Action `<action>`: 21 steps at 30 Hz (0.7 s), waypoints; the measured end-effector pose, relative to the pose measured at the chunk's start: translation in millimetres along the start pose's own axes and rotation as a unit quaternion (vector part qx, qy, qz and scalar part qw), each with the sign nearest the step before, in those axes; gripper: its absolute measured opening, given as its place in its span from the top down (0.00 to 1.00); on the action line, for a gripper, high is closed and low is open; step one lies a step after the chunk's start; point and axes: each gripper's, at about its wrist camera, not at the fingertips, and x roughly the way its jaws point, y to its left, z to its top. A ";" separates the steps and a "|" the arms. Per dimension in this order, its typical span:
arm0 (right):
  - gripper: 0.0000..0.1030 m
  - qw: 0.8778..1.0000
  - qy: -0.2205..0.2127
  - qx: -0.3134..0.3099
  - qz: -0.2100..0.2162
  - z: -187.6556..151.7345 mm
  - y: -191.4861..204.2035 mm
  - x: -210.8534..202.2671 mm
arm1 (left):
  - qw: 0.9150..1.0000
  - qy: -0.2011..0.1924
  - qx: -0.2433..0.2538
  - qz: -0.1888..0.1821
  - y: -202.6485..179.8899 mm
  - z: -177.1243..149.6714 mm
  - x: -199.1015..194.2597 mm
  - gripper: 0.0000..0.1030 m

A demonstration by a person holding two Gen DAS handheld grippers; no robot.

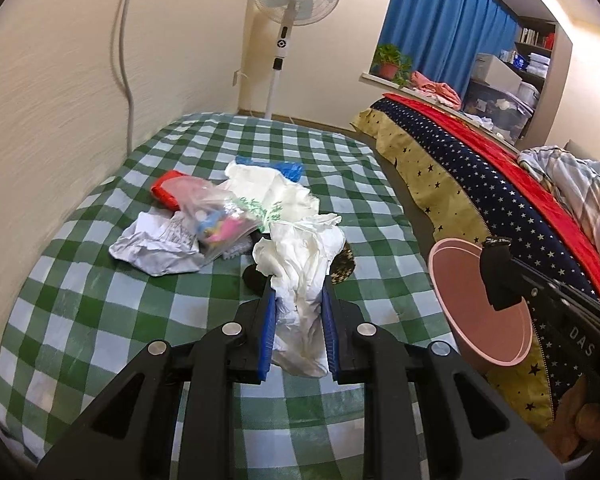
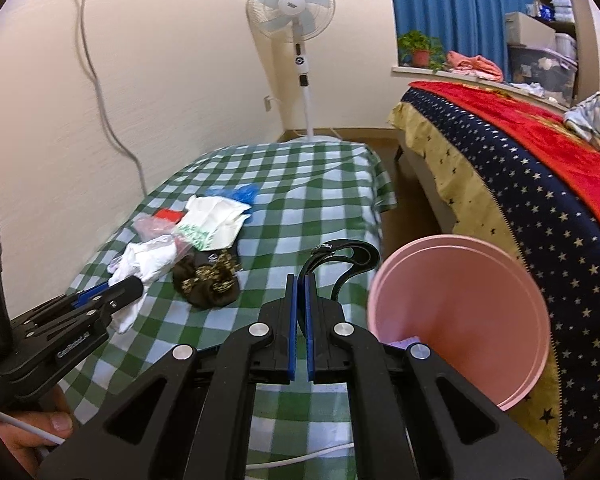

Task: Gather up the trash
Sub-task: 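Carry the tissue and cloth over the pink bin and release both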

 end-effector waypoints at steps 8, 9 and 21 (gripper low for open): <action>0.96 0.999 -0.022 0.012 -0.037 11.5 -22.8 -3.3 | 0.999 -0.016 0.021 -0.023 -18.0 5.4 4.0 0.80; 0.96 0.999 -0.024 0.014 -0.042 13.2 -26.7 -3.8 | 0.999 -0.017 0.023 -0.026 -20.3 5.9 4.6 0.80; 0.96 0.990 -0.060 0.049 -0.116 32.5 -82.8 -23.3 | 0.994 -0.026 0.071 -0.080 -70.9 10.6 27.8 0.80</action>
